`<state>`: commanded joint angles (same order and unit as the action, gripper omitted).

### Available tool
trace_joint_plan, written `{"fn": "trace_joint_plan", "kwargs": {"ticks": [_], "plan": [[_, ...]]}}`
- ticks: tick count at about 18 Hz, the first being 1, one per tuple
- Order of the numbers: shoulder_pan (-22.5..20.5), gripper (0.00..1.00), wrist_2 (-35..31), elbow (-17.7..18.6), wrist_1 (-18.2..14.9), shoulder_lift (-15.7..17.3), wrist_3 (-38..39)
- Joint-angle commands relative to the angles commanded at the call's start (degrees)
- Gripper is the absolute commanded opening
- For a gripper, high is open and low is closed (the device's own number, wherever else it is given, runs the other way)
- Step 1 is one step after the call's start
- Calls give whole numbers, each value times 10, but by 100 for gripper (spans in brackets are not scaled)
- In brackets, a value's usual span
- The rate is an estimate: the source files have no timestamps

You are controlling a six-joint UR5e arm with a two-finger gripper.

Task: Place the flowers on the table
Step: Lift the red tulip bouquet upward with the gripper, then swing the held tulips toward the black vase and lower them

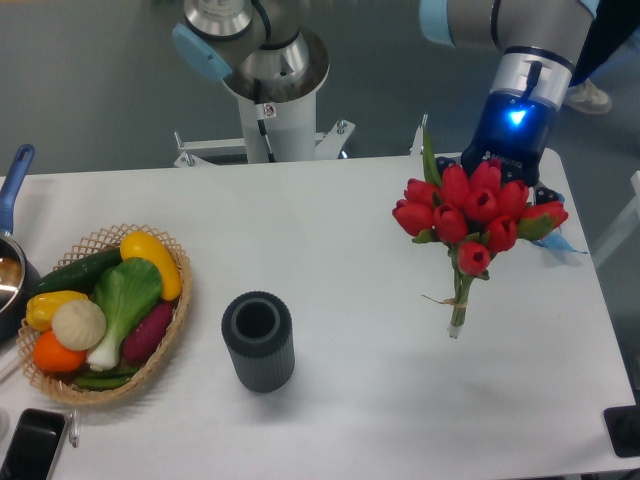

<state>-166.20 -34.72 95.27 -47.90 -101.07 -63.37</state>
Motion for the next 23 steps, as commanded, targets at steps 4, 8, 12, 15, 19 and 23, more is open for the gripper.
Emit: {"fn": "trace_joint_plan", "kwargs": {"ticks": [4, 8, 12, 15, 19, 23], "plan": [[1, 37, -1, 1, -1, 0, 1], [-4, 37, -20, 3, -1, 8, 4], [3, 37, -146, -1, -3, 25, 5], [27, 37, -269, 0, -6, 33, 4], [105, 37, -481, 0, -7, 9, -2], [177, 37, -617, -15, -10, -56, -10]]}}
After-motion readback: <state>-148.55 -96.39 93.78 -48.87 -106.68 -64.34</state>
